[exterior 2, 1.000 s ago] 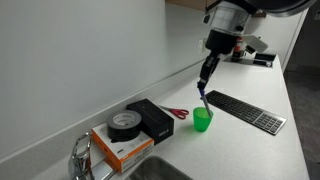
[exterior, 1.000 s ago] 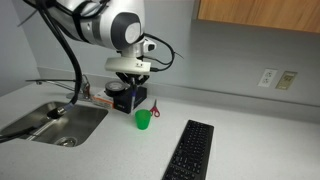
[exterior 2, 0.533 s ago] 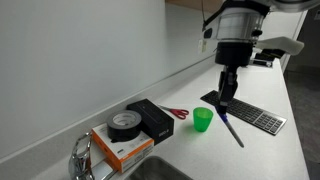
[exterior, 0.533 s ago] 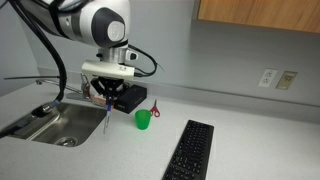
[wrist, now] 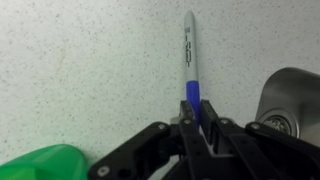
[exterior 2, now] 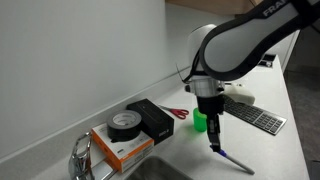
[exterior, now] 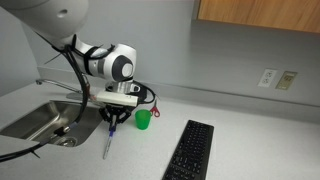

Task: Take the pen out of the cup and put it on the counter

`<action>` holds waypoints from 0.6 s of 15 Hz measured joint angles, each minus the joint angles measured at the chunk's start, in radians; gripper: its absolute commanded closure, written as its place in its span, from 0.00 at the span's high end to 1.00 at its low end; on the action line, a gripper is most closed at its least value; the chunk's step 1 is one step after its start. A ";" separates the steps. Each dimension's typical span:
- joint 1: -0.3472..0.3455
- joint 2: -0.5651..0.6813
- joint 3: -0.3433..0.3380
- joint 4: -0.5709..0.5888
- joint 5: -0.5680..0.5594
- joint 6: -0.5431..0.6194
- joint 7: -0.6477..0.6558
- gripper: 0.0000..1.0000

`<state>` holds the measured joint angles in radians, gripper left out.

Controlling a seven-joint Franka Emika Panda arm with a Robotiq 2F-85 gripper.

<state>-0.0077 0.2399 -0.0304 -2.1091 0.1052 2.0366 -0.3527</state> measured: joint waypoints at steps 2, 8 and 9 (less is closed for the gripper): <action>0.000 0.050 0.000 0.038 -0.012 -0.005 0.011 0.46; 0.000 0.094 0.000 0.100 -0.066 -0.005 0.041 0.93; 0.000 0.095 0.000 0.104 -0.072 -0.005 0.043 0.99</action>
<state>-0.0081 0.3345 -0.0300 -2.0049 0.0335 2.0314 -0.3092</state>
